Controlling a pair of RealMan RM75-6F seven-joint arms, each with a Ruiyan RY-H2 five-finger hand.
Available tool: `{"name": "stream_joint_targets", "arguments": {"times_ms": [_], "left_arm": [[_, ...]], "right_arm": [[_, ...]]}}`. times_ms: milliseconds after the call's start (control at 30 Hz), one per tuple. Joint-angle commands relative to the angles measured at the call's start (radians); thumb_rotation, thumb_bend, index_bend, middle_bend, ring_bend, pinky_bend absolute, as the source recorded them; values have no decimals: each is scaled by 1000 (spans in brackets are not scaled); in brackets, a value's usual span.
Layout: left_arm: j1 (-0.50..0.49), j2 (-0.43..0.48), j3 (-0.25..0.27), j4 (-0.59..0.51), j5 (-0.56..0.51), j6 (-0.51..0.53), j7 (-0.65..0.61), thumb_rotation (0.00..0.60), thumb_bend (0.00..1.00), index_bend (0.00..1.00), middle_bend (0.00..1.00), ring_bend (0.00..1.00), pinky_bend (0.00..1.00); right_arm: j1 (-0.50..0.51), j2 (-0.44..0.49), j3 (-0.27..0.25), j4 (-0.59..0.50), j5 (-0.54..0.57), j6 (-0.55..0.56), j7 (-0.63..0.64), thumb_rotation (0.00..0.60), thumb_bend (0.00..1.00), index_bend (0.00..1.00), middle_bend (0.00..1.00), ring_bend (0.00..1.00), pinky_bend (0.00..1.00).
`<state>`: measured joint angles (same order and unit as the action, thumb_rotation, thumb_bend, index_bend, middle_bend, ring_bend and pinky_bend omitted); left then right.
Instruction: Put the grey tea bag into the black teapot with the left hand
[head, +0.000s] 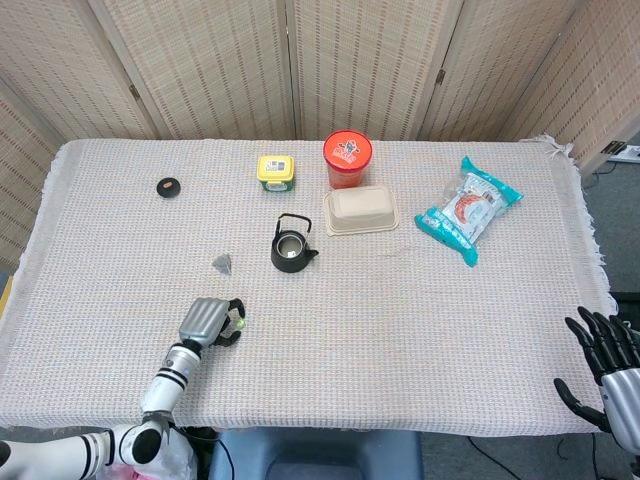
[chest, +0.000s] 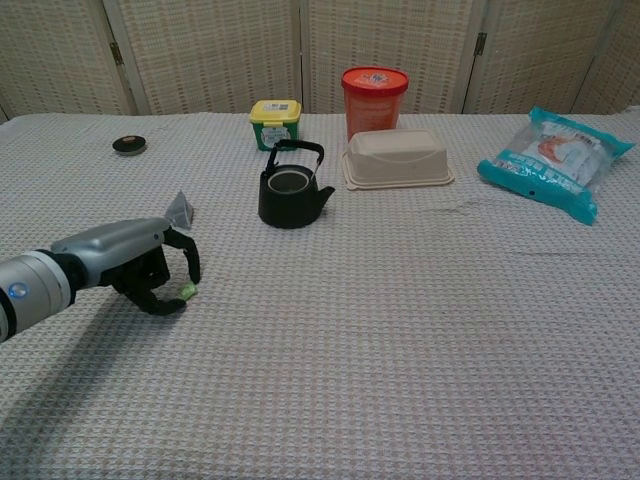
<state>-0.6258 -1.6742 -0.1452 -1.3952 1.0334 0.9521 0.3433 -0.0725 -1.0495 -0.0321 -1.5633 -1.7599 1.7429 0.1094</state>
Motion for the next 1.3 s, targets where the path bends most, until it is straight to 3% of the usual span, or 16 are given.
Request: {"name": "stream_joint_targets", "arguments": {"times_ms": [33,867,1300], "left_arm": [[-3,-7,0,12,-5,-5,-6,600,366,459,1000,1000,1000],[-2,-26,6,84,49,-14,-95,600,370,589,1000,1000,1000],[12,6,5,67,76,9,-117,600,392,603,1000,1000,1000]], "right_arm": [[0,0,0,0,1,-1,-1,600,241,0,0,0,0],[3,-2,4,-6,10,-15,-17,600,242,0,0,0,0],[8,-5,3,-14,8,-27,-34,600,241,0,0,0,0]]}}
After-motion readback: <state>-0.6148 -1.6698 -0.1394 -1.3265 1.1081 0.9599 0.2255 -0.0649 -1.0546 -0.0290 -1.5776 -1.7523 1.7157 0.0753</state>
